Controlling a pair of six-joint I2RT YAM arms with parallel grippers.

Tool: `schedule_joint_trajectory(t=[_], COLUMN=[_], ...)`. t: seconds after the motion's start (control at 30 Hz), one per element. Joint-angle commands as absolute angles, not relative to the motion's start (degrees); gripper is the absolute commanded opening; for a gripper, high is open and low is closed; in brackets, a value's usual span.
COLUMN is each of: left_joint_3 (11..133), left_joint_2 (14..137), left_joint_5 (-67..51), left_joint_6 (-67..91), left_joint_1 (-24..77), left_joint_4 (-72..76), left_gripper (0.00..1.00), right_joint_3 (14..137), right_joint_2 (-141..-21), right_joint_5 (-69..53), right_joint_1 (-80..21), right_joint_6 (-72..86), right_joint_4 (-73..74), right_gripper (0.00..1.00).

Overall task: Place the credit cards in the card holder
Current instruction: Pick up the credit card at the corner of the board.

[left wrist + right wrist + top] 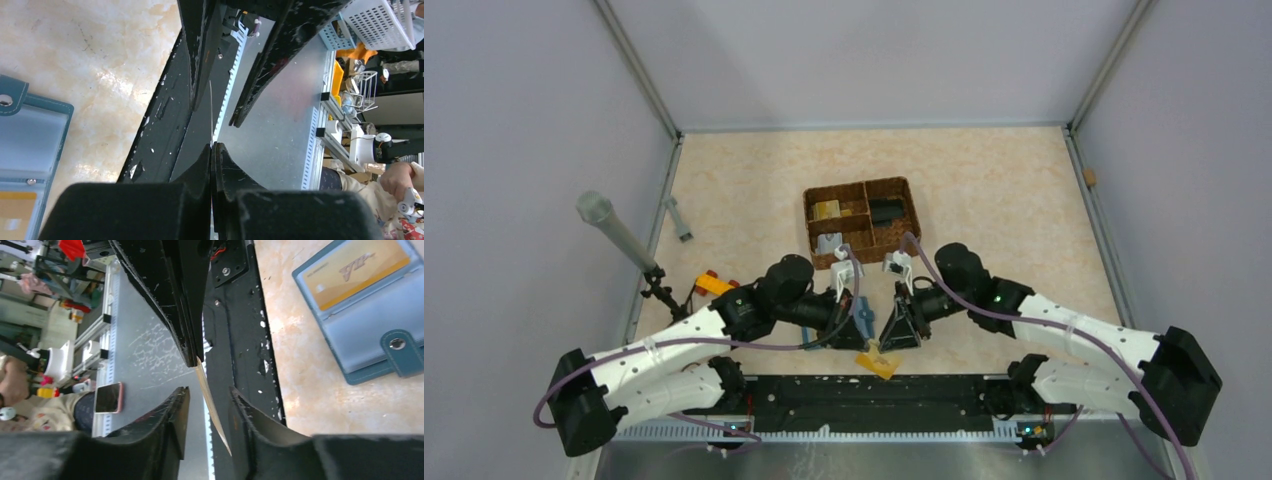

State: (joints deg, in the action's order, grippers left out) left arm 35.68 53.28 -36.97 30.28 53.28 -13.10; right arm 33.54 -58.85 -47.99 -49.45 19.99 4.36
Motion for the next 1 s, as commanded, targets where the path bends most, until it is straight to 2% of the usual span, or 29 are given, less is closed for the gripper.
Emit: schedule_joint_trajectory(t=[0.0, 0.17, 0.2, 0.23, 0.3, 0.33, 0.4, 0.57, 0.73, 0.97], left_joint_3=[37.46, 35.74, 35.67, 35.75, 35.32, 34.52, 31.72, 25.5, 22.87, 21.89], left_joint_2=[53.16, 51.32, 51.02, 50.61, 49.36, 48.4, 45.96, 41.37, 39.8, 41.59], left_joint_5=[-39.38, -37.04, -35.81, -34.03, -29.31, -26.81, -22.3, -15.75, -15.0, -19.05], left_joint_6=[31.05, 33.57, 33.75, 33.82, 34.65, 35.4, 37.71, 43.51, 46.99, 48.83], left_joint_1=[52.78, 52.41, 52.27, 52.05, 51.55, 51.44, 51.42, 51.42, 51.46, 51.42], left_joint_4=[-7.13, -2.72, -2.6, -2.72, -2.67, -1.55, 3.06, 12.19, 20.0, 24.61], left_gripper=[0.0, 0.0, 0.02, 0.17, 0.7, 0.87, 0.97, 0.99, 0.96, 0.48], right_joint_3=[34.88, 34.04, 34.06, 33.91, 33.05, 32.17, 30.47, 26.75, 24.05, 24.08], right_joint_2=[-60.29, -59.72, -59.23, -58.45, -56.15, -54.73, -51.86, -45.34, -43.7, -44.06], right_joint_5=[-52.46, -52.08, -50.33, -47.28, -40.07, -36.56, -31.35, -22.84, -21.21, -19.64], right_joint_1=[-49.17, -49.22, -49.22, -49.22, -49.19, -49.16, -49.13, -49.13, -49.18, -49.18], right_joint_6=[21.4, 23.14, 23.39, 23.58, 24.79, 26.41, 29.07, 34.56, 39.22, 39.84], right_joint_4=[-2.32, -4.37, -4.29, -3.82, -4.18, -5.69, -9.1, -17.91, -28.7, -31.37], right_gripper=[0.29, 0.02, 0.0, 0.0, 0.0, 0.0, 0.0, 0.0, 0.0, 0.0])
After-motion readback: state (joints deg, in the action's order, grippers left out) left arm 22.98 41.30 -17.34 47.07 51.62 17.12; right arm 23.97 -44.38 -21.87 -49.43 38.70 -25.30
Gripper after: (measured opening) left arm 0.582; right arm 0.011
